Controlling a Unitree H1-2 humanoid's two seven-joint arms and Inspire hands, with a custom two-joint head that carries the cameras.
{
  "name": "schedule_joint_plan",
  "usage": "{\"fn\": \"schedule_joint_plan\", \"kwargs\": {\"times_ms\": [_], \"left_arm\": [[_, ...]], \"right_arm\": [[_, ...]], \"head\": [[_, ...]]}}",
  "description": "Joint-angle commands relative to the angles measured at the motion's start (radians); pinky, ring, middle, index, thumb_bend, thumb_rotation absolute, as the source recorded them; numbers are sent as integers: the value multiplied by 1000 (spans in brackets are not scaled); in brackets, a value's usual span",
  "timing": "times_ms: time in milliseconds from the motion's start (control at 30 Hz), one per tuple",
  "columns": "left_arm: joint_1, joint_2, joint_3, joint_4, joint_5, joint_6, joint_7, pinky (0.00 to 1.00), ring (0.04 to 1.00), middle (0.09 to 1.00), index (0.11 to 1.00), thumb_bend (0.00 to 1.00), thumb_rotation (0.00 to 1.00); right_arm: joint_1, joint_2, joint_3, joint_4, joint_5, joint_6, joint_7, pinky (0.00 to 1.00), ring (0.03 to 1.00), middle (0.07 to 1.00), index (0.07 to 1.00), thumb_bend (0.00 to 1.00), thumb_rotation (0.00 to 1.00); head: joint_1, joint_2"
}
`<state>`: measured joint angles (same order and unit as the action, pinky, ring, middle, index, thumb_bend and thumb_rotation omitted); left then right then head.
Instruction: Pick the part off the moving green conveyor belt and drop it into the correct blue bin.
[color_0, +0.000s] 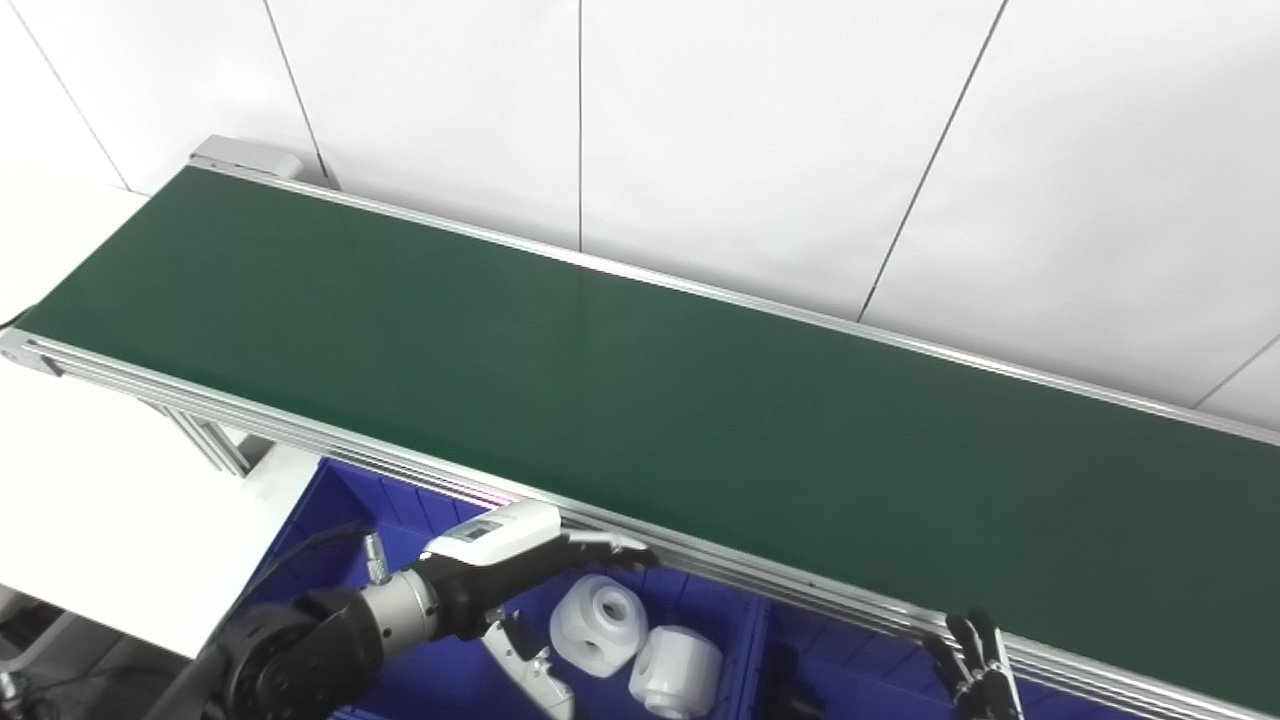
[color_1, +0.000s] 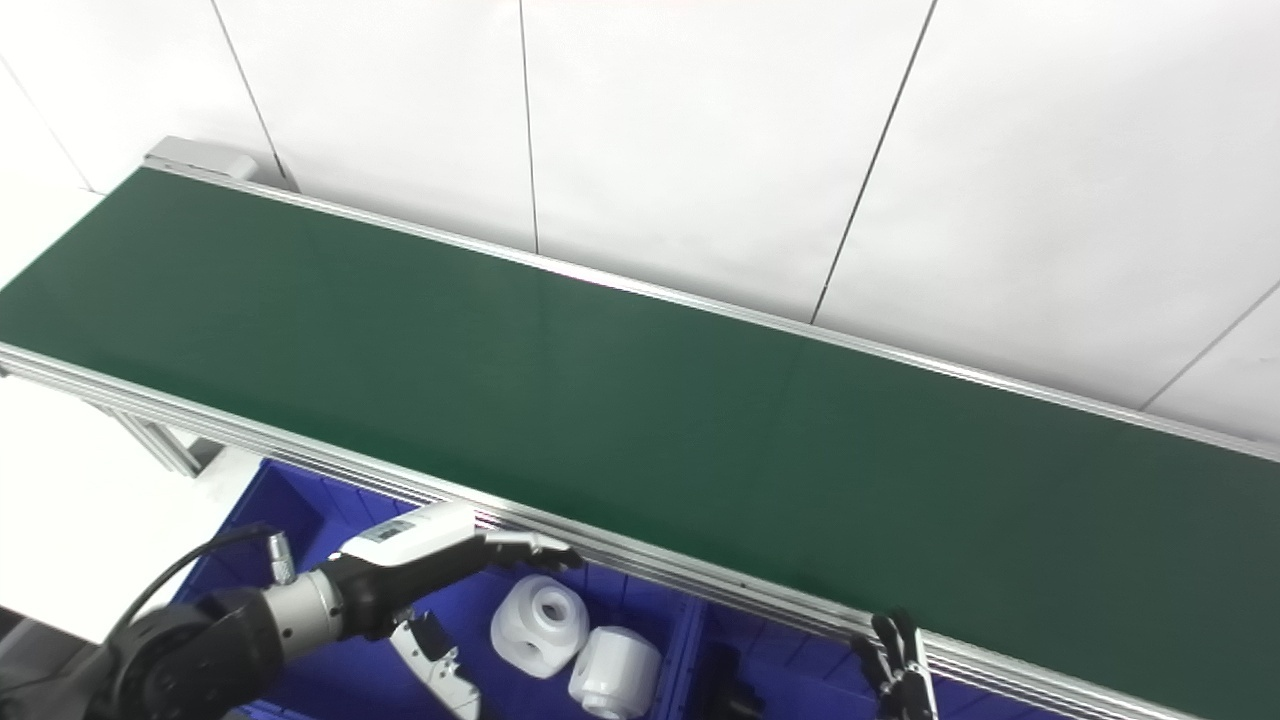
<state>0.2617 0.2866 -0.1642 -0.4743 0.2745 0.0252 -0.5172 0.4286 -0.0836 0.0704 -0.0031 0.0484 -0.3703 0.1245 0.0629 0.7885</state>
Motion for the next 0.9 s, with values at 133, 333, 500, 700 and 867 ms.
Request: {"fn": "schedule_joint_plan", "kwargs": {"times_ms": [133,333,500,700,867], "left_arm": [[84,-171,93,20,-341,-132,176,817,865,849,807,949,606],[92,-197,150,84,-392,-147,239,958,952,928,893,877,710],[70,-169,171,181,-354,-200,262,943,968,951,908,879,718],[56,-154,163,236,-345,-236,270,973,993,986,960,878,696],[64,-172,144,235,-318,-258,292,996,1000,1000,999,947,683]], "right_arm": [[-6,44,22,-46,-61,18,-29,928,906,955,1000,759,903],[-29,89,42,-24,-112,18,-60,923,897,953,1000,789,912],[-49,118,51,-20,-144,19,-83,908,893,955,1000,799,919],[-66,134,61,-14,-156,20,-98,899,896,955,1000,796,925],[-79,135,61,3,-147,-4,-103,908,904,963,1000,786,922]], "head": [[-107,12],[-183,20],[-208,27],[-219,29],[-210,23]]}}
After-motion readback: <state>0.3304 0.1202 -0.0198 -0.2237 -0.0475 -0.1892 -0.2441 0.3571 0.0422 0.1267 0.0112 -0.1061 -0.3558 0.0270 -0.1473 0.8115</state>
